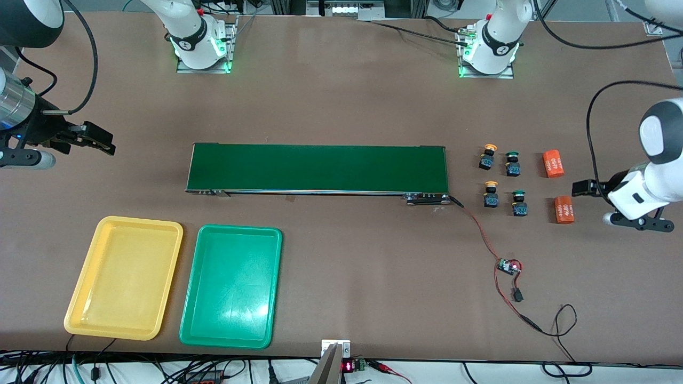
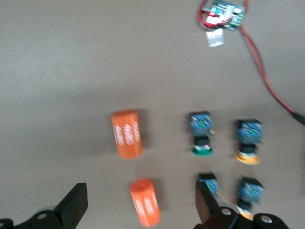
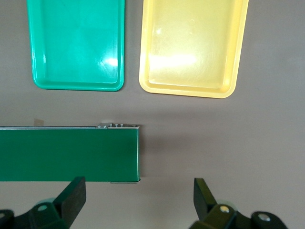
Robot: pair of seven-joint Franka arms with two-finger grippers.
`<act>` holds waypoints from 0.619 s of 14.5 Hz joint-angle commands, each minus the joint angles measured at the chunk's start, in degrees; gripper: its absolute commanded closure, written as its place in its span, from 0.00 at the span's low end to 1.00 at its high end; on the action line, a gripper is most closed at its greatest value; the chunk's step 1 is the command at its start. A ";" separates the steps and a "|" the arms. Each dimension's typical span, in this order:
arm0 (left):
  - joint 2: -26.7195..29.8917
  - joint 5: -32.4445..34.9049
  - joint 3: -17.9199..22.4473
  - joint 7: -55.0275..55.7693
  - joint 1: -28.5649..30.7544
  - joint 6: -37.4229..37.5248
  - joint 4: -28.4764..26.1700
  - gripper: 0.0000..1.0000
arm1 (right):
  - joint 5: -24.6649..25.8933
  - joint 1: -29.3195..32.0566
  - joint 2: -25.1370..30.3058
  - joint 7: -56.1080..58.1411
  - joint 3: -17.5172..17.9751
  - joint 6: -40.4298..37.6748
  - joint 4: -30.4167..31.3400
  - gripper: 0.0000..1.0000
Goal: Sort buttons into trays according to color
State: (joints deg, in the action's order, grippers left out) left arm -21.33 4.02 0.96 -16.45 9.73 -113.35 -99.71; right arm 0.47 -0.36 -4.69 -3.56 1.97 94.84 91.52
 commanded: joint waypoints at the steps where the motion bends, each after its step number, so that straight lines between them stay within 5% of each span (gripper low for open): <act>1: 1.11 2.21 -0.08 -1.30 1.77 -10.19 -7.84 0.00 | 0.68 0.01 -0.06 0.22 0.05 -0.18 -0.56 0.00; 4: -0.63 2.57 -0.08 -1.39 3.97 -24.16 -14.35 0.00 | 0.68 0.19 -0.06 0.22 0.05 -0.36 -0.56 0.00; 9: -4.68 2.57 -0.52 -4.29 6.52 -31.05 -16.21 0.01 | 0.59 0.45 -0.15 0.39 0.05 -0.10 -0.56 0.00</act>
State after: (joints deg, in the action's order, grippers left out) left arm -25.12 5.71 1.08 -19.34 15.22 -142.51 -115.94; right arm 0.47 -0.21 -4.70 -3.56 1.95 94.84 91.52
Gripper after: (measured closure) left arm 0.004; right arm 0.000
